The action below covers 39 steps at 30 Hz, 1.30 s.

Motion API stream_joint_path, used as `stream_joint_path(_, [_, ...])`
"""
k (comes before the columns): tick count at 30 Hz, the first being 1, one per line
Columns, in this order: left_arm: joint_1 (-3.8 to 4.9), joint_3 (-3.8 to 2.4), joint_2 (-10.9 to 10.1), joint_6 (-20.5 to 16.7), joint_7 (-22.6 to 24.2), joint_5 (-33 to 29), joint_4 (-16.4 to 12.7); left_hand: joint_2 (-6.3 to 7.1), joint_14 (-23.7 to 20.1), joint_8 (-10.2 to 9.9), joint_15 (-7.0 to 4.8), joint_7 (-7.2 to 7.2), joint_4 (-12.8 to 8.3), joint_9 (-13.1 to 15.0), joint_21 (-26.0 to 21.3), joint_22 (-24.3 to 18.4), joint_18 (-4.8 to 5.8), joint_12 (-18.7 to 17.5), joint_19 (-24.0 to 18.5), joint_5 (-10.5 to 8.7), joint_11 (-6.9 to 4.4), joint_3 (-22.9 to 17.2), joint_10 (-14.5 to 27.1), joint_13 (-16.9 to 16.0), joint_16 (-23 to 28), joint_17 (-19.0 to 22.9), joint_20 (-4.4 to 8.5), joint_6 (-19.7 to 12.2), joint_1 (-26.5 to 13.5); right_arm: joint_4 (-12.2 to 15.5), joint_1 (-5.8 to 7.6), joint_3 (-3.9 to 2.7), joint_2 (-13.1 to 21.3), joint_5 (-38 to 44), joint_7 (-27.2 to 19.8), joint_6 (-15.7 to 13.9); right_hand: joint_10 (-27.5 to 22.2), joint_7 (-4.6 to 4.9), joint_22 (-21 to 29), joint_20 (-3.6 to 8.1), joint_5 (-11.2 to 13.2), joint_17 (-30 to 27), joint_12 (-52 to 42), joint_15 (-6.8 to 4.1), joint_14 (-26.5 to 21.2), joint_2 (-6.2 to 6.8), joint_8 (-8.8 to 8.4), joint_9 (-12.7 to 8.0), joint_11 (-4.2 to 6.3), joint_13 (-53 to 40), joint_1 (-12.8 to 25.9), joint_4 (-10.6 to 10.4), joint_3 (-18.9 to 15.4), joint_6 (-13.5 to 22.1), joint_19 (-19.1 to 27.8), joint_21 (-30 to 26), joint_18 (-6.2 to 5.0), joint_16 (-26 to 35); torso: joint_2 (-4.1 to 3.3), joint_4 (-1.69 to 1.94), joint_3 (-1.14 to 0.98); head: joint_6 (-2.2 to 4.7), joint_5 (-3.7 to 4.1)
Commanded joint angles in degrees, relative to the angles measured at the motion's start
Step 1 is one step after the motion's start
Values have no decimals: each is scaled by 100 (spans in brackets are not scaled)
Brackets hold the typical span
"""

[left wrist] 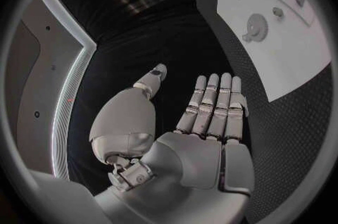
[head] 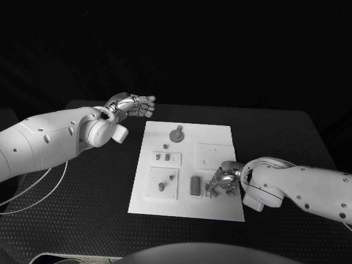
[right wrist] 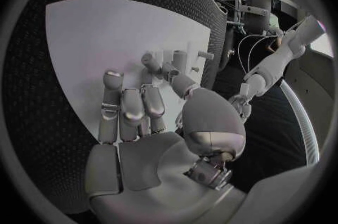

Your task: Assemble the parts on the task board

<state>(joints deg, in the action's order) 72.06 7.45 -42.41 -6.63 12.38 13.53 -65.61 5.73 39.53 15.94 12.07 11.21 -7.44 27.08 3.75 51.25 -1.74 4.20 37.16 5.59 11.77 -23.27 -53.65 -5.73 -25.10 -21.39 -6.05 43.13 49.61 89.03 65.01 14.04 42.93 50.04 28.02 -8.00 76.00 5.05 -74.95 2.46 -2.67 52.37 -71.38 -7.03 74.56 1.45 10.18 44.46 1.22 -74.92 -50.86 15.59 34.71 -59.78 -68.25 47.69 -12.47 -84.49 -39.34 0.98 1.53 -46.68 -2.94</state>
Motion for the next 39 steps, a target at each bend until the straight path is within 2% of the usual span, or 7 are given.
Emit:
stream_joint_path(1, [4, -4, 7, 94, 26, -28, -7, -62, 26, 24, -3, 99, -28, -7, 21, -7, -51, 36, 3, -14, 8, -7, -40, 8, 38, -10, -29, 44, -10, 12, -17, 10, -18, 265, 49, 250, -30, -8, -67, -11, -4, -11, 31, -39, -16, 16, -19, -53, 17, -143, 102, -69, 11, -60, -42, -8, -253, 13, 1, -4, -1, 0, 3])
stream_joint_path(14, [4, -4, 5, 97, 20, -28, -5, -67, 23, 24, -2, 98, -31, -8, 21, -9, -51, 36, 2, -14, 7, -8, -42, 11, 42, -11, -29, 45, -8, 59, -17, 10, -40, 520, -11, 278, -24, -34, -68, 13, -5, -18, 26, -63, -8, 281, -16, -107, 43, -145, 400, -276, 61, -144, -65, -30, -253, 16, -2, -3, -6, -10, 26])
stream_joint_path(20, [4, -4, 12, 103, 25, -28, -6, -72, 22, 25, -2, 98, -33, -9, 22, -10, -50, 37, 2, -13, 7, -9, -44, 12, 44, -12, -29, 46, -7, 90, -17, 10, -46, 689, -14, 368, -20, -42, -71, 24, -5, -15, 22, -69, -5, 299, -10, -112, 50, -147, 384, -269, 93, -165, -69, -30, -253, 13, 1, -7, -4, -18, 29])
stream_joint_path(25, [4, -4, 3, 98, 21, -28, -5, -75, 22, 25, -1, 98, -34, -9, 22, -11, -50, 38, 2, -13, 6, -9, -46, 13, 45, -13, -29, 46, -5, 90, -17, 11, -38, 709, -14, 391, -6, -51, -77, 37, -5, -17, 7, -78, -3, 240, -2, -119, 59, -155, 312, -210, 148, -189, -73, -28, -253, 11, 0, -6, -4, -25, 26])
stream_joint_path(32, [4, -4, 8, 102, 23, -28, -9, -78, 22, 25, -1, 97, -38, -9, 22, -12, -50, 39, 1, -13, 5, -9, -49, 15, 46, -14, -30, 47, -4, 95, -17, 11, -49, 769, -14, 363, 11, -64, -94, 46, -5, -3, -9, -88, 3, -62, 12, -131, 71, -165, 79, 82, 247, -227, -71, -18, -253, 0, 0, -1, -3, -24, 30])
stream_joint_path(39, [4, -4, 1, 96, 17, -28, -8, -80, 22, 25, -1, 98, -40, -10, 22, -13, -49, 40, 0, -14, 4, -7, -51, 17, 48, -16, -30, 47, -5, 70, -17, 11, -24, 772, -46, 213, 26, -70, -98, 27, -5, 10, -26, -92, 6, -170, 25, -135, 76, -176, 95, 95, 212, -256, -67, -14, -253, -6, 0, -5, -2, -23, 28])
